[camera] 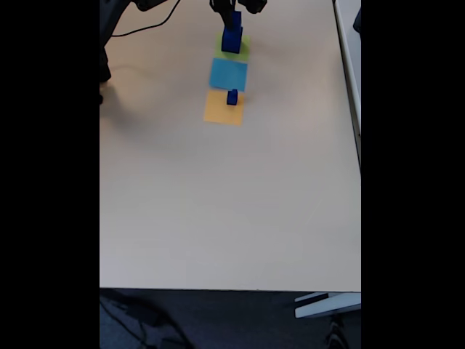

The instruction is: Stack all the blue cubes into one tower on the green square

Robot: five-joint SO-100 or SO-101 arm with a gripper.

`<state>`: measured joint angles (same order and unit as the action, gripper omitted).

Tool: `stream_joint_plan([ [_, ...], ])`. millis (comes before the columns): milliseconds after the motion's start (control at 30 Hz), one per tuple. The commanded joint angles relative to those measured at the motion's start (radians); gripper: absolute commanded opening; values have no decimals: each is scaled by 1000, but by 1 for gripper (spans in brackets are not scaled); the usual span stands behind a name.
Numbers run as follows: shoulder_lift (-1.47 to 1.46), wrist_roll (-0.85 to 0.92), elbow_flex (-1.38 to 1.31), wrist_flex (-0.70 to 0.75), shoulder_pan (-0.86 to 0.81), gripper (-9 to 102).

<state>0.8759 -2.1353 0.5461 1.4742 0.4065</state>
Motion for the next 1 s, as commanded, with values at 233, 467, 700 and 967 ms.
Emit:
stream_joint_plan([
  [233, 6, 17, -67, -54, 14, 0],
  [467, -6, 18, -69, -66, 26, 0],
  [700, -8, 25, -69, -66, 26, 0],
  [967, 0, 26, -49, -57, 21, 0],
])
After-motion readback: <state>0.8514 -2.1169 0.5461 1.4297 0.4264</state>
